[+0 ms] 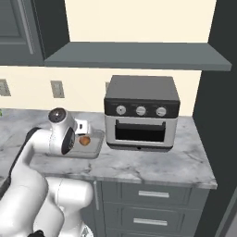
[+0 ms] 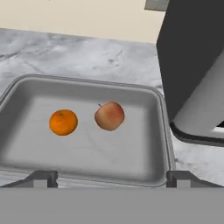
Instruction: Pick the tangerine and apple from the fridge and place them inside the tupperware on the counter.
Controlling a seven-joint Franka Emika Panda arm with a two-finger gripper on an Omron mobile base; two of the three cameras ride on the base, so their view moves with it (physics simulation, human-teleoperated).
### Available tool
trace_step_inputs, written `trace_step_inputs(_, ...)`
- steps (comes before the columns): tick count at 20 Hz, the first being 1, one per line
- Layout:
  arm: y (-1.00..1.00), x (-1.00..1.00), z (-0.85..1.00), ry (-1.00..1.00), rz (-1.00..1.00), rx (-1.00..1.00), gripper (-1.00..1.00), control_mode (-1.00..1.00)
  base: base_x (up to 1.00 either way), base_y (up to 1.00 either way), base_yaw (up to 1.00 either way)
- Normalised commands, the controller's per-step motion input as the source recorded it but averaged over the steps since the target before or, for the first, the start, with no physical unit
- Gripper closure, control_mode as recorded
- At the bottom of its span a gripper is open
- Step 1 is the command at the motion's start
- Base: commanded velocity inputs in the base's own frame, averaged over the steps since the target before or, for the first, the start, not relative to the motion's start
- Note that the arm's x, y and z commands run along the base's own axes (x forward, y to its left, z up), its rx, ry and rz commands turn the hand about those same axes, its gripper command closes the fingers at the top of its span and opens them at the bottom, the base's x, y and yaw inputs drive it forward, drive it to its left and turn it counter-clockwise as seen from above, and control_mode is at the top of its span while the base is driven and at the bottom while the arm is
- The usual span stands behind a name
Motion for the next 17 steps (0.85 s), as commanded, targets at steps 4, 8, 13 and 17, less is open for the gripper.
trace_step_inputs(4,-0.45,-0.97,0.96,-0.07,0.00,0.00,-1.00,-1.00,0.00,0.00,0.00)
trace_step_inputs(8,-0.68,-0.76,0.81,0.00,-0.03,0.00,-1.00,-1.00,0.00,0.00,0.00)
trace_step_inputs(13,-0.57,-0.45,0.69,0.00,-0.03,0.00,-1.00,-1.00,0.00,0.00,0.00)
trace_step_inputs(17,-0.45,-0.16,0.16,0.00,-0.04,0.00,-1.00,-1.00,0.00,0.00,0.00)
